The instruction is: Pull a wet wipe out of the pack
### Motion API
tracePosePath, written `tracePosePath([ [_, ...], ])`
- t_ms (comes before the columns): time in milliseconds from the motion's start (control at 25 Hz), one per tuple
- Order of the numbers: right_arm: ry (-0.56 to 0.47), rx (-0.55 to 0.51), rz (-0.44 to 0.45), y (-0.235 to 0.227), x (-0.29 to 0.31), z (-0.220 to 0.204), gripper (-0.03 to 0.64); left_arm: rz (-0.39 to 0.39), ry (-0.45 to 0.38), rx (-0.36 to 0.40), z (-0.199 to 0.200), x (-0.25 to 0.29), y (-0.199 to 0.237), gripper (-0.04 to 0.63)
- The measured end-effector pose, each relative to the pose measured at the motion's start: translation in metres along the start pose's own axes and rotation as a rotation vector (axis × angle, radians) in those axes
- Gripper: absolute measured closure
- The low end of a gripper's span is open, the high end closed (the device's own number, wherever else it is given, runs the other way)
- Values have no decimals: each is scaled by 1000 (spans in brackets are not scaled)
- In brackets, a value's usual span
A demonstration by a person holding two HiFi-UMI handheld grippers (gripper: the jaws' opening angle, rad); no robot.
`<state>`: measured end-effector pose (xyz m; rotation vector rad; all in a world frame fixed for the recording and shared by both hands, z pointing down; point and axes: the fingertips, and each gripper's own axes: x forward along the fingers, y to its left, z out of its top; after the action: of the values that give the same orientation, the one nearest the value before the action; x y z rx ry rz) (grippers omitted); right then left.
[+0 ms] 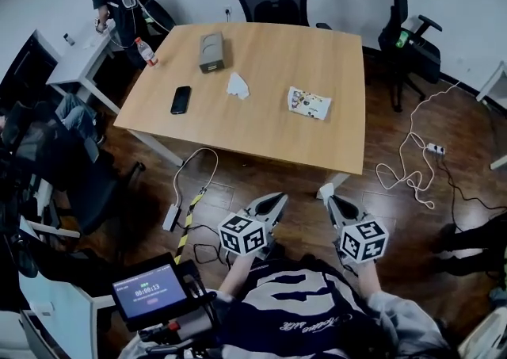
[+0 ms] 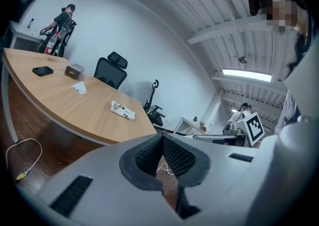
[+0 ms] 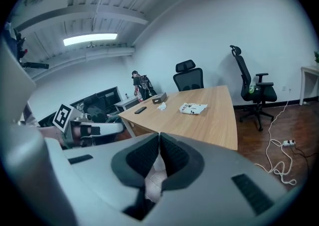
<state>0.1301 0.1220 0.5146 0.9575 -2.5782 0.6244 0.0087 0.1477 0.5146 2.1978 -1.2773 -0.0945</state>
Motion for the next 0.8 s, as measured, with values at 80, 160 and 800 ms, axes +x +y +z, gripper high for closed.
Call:
tracePosePath([
  [80, 22, -11, 22, -1, -12, -5, 609, 3, 6, -8, -8, 6, -15, 592],
  [160, 40, -19, 40, -1, -22, -9, 609, 8, 22, -12, -15, 10, -28, 592],
  [800, 77, -59, 160, 8, -71, -45, 609, 91, 10, -17, -62, -17, -89, 592],
])
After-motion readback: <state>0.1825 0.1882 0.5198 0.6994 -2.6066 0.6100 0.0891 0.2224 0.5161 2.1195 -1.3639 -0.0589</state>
